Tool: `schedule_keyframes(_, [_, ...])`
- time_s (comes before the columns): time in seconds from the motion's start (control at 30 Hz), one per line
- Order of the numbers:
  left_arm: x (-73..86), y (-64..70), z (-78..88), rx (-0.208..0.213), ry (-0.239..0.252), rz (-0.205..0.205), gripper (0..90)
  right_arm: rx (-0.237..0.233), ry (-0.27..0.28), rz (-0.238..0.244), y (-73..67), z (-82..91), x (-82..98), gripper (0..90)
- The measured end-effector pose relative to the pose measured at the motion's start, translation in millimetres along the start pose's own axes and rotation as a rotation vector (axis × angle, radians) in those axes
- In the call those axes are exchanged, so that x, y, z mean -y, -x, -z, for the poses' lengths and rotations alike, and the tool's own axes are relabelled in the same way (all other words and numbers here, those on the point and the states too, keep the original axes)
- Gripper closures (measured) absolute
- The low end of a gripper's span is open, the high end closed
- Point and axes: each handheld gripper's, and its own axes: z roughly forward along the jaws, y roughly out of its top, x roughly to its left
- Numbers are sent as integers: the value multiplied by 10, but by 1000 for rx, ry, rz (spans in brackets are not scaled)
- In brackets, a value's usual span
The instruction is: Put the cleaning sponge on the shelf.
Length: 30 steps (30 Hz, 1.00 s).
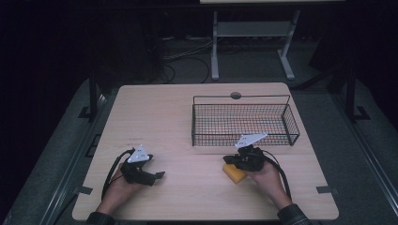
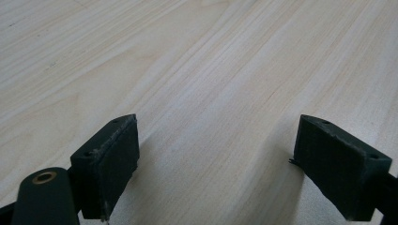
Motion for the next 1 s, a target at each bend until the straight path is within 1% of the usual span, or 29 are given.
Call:
schedule_keyframes(0.2, [0,0,0,0,0,0,139,3,-16,5,3,-81,-52,894])
schedule_keyframes(0.53, [0,0,0,0,0,0,139,2,-44,13,2,-128,-27,894])
schedule_keyframes(0.8, [1,2,1,-1,-1,0,140,1,-54,16,-29,-101,6,894])
schedule_keyframes(0.83, [1,5,-1,-1,3,5,139,1,-55,15,-34,-91,15,894])
schedule_keyframes(0.93, [1,3,2,-1,-1,2,139,2,-60,9,-46,-62,39,894])
schedule_keyframes(1.0, [1,2,3,0,-3,0,139,-1,-62,-1,-55,-12,87,894])
